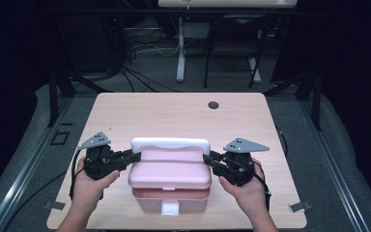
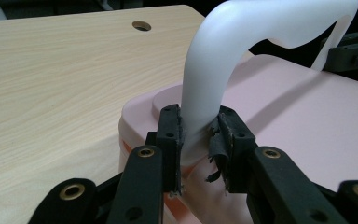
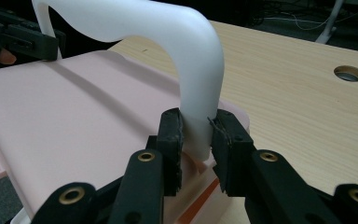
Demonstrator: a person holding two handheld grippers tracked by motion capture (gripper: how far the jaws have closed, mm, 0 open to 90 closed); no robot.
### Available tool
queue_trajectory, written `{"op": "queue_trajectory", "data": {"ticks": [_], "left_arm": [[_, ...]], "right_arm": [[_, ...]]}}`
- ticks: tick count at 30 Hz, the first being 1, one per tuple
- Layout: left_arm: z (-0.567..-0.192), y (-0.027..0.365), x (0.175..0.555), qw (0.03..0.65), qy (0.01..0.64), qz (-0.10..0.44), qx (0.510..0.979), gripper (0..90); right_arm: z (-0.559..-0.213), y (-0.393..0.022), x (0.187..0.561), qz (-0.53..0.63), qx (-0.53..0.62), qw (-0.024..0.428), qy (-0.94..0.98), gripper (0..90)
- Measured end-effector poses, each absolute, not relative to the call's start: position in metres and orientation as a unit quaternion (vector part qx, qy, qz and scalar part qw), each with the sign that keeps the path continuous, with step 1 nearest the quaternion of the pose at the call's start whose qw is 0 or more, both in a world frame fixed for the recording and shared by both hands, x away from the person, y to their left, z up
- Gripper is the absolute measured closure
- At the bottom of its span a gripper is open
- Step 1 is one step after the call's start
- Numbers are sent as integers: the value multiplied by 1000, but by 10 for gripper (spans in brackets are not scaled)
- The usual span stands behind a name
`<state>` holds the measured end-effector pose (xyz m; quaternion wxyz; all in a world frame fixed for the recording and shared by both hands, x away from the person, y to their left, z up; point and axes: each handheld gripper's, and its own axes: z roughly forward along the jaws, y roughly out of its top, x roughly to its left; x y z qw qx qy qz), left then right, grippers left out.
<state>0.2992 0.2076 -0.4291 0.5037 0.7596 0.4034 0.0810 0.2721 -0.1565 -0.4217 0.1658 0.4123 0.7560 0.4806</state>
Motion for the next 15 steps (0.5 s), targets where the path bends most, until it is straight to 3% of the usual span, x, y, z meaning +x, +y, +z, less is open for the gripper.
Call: {"op": "queue_trajectory", "data": {"ticks": [15], "left_arm": [[-423, 217, 295, 504, 402, 87, 759, 665]], "right_arm": [[-420, -157, 274, 487, 413, 163, 752, 736]]}}
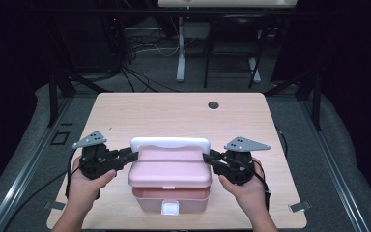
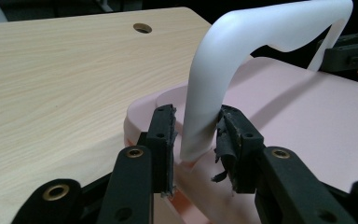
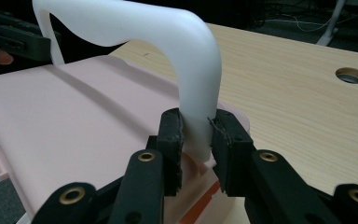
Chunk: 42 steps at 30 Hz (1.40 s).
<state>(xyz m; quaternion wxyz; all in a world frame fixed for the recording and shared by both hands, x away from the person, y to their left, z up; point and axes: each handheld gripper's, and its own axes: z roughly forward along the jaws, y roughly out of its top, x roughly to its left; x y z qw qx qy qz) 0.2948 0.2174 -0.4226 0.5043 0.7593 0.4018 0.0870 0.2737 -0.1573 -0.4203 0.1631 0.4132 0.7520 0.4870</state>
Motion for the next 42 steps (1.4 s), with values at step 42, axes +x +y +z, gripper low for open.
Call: {"op": "queue_trajectory", "data": {"ticks": [42], "left_arm": [[-457, 236, 239, 470, 384, 78, 791, 674]], "right_arm": [[-420, -156, 272, 485, 413, 167, 752, 736]]}}
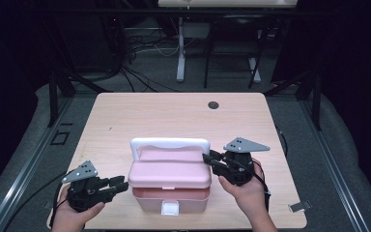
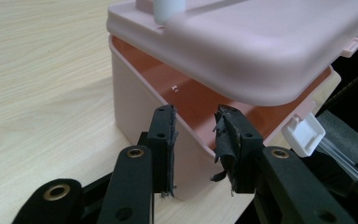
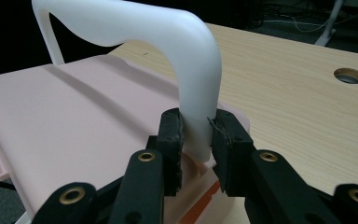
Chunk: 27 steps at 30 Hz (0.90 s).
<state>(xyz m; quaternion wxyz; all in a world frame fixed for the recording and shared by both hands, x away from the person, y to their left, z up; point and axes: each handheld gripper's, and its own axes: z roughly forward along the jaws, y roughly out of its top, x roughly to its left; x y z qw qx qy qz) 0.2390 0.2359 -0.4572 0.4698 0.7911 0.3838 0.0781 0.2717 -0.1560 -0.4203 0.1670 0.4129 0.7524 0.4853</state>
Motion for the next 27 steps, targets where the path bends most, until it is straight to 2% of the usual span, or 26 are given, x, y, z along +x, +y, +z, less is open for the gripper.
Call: {"op": "queue_trajectory", "data": {"ticks": [27], "left_arm": [[-445, 224, 234, 483, 364, 88, 791, 678]], "right_arm": [[-422, -163, 272, 490, 420, 166, 745, 715]]}}
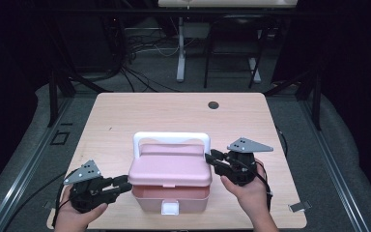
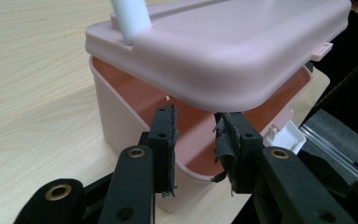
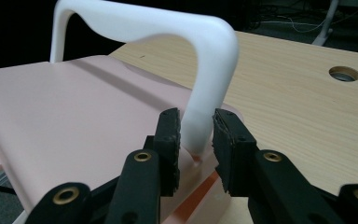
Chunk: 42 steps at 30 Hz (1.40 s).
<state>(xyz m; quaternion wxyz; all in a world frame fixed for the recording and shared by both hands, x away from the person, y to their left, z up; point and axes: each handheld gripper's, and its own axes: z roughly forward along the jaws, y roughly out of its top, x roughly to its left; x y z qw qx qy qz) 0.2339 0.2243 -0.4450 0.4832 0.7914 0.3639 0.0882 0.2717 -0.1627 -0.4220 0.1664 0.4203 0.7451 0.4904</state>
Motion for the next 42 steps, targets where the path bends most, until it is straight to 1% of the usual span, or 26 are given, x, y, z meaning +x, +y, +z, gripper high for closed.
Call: {"op": "queue_trajectory", "data": {"ticks": [11, 20, 29, 42], "left_arm": [[-435, 222, 234, 485, 358, 116, 789, 675], [-423, 222, 237, 504, 355, 124, 778, 675], [-415, 222, 242, 505, 349, 139, 777, 696], [-407, 220, 247, 513, 353, 146, 769, 711]], "right_arm": [[-418, -166, 269, 497, 421, 174, 739, 715], [-415, -174, 265, 502, 429, 180, 729, 711], [-415, -175, 264, 499, 431, 183, 729, 707], [-417, -179, 258, 493, 439, 189, 727, 697]]}}
